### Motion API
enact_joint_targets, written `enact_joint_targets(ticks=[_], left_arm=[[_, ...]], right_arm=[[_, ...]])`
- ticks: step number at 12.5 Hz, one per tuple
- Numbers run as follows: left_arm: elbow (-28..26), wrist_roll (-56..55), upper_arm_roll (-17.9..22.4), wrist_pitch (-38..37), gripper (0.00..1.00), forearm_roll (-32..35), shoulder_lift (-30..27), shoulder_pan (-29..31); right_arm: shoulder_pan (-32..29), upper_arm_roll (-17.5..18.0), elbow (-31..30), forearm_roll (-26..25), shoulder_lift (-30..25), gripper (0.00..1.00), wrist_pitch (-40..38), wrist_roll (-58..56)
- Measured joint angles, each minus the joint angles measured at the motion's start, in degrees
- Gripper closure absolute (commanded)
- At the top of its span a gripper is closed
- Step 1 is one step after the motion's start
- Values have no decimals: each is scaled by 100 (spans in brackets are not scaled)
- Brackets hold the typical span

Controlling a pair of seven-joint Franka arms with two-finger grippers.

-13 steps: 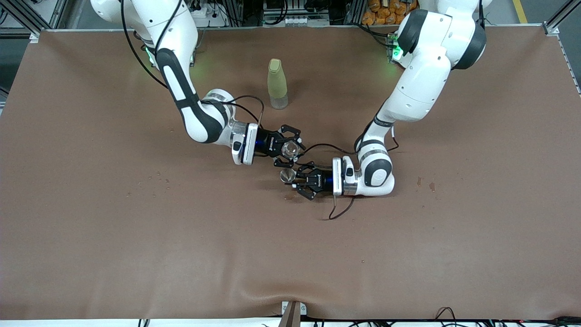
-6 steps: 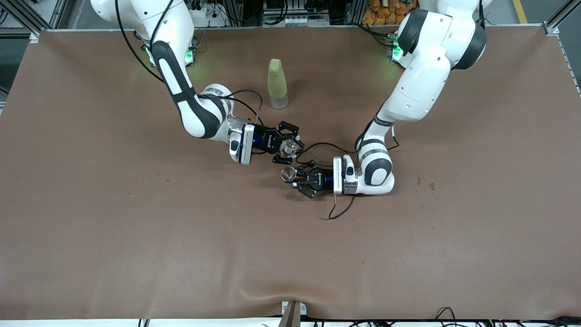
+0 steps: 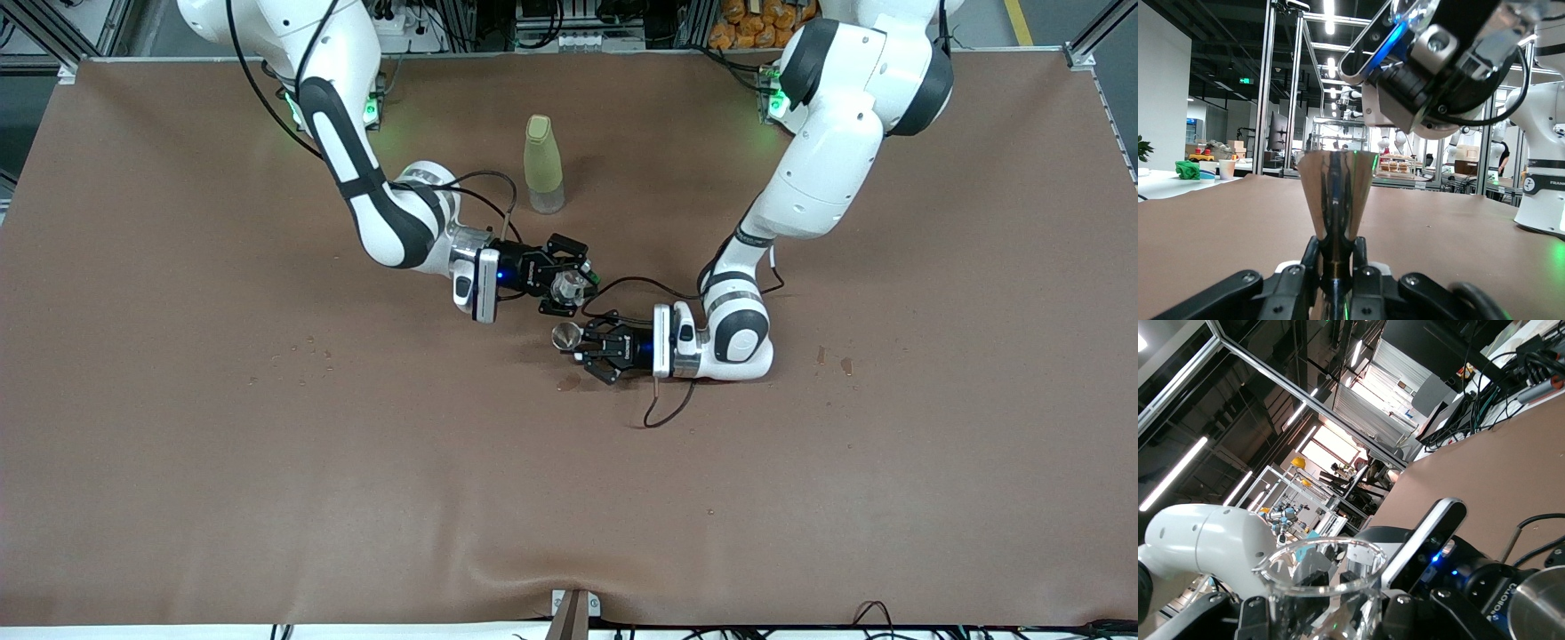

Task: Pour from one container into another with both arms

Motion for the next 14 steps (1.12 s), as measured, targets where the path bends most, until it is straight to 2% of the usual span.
enact_joint_targets(ticks=[14], left_arm=[[-113, 0, -1, -296, 100, 140, -29, 109]], right_arm=[[0, 9, 0, 0, -37, 100, 10, 1114]])
